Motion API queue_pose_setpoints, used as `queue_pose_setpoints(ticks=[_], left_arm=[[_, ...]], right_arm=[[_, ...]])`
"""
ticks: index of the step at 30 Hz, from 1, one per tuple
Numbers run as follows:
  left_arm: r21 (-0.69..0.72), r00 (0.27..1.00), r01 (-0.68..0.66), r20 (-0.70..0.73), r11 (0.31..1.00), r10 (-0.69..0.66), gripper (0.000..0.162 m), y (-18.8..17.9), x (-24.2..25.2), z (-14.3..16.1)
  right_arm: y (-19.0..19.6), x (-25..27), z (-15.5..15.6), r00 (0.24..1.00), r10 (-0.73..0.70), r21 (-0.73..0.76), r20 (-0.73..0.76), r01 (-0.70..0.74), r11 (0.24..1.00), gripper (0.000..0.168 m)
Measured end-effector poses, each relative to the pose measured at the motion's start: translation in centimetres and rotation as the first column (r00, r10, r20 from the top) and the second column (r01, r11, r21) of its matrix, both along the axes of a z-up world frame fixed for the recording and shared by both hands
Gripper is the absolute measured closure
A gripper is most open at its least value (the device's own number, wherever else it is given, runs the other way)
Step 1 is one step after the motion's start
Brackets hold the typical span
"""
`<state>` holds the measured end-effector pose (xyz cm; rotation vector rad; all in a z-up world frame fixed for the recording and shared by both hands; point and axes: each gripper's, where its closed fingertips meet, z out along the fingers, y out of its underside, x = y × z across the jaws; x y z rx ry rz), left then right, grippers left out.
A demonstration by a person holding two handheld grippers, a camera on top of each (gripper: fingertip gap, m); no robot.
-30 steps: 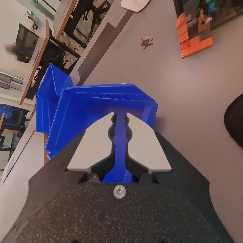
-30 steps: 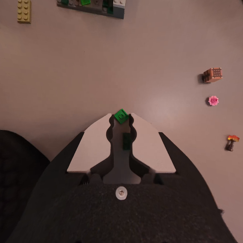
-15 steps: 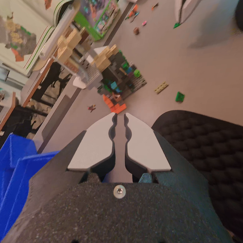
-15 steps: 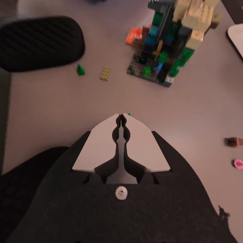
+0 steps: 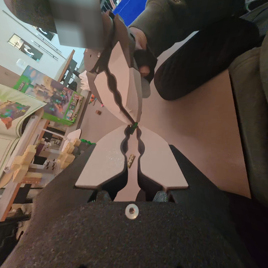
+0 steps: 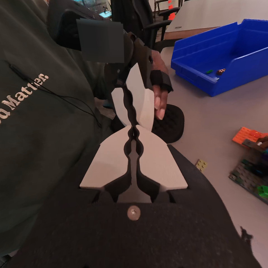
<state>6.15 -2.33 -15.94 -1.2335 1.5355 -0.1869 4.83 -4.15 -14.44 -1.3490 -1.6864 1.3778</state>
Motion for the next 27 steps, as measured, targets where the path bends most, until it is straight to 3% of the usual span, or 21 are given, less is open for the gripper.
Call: queue_pose_setpoints(ticks=[3, 7, 9, 12, 16, 19, 22, 27], left_arm=[[-0.016, 0.999, -0.033, -0.007, 0.999, 0.033, 0.158, 0.4, -1.0, -0.1], [-0.020, 0.963, -0.268, -0.024, 0.963, 0.268, 0.158, 3.9, -6.5, 0.3], [-0.025, 0.907, -0.422, -0.024, 0.906, 0.421, 0.158, 6.0, -10.9, 0.8], [-0.080, 0.787, -0.616, -0.038, 0.783, 0.616, 0.157, 8.2, -17.5, 0.7], [-0.199, 0.609, -0.780, -0.017, 0.594, 0.793, 0.157, 9.8, -24.3, 0.4], [-0.261, 0.485, -0.848, -0.032, 0.462, 0.874, 0.157, 10.6, -27.8, -0.5], [-0.340, 0.427, -0.862, -0.086, 0.377, 0.900, 0.152, 10.8, -29.4, -2.2], [-0.329, 0.410, -0.876, -0.119, 0.354, 0.904, 0.136, 10.9, -29.7, -3.0]], right_arm=[[1.4, 0.7, 0.2, 0.998, -0.066, 0.000, -0.007, 0.066, 0.998, 0.164], [6.8, 4.5, -1.0, 0.948, -0.311, 0.147, 0.072, 0.298, 0.943, 0.154], [10.5, 8.1, -2.8, 0.862, -0.480, 0.289, 0.164, 0.423, 0.859, 0.152], [14.9, 14.7, -5.7, 0.663, -0.686, 0.454, 0.299, 0.534, 0.713, 0.148], [16.7, 20.7, -9.4, 0.463, -0.762, 0.452, 0.453, 0.617, 0.644, 0.141], [16.5, 21.7, -11.0, 0.443, -0.754, 0.403, 0.486, 0.651, 0.643, 0.139], [16.7, 21.4, -11.7, 0.446, -0.750, 0.387, 0.488, 0.660, 0.644, 0.138], [17.1, 20.6, -12.0, 0.455, -0.733, 0.364, 0.506, 0.658, 0.659, 0.144]])
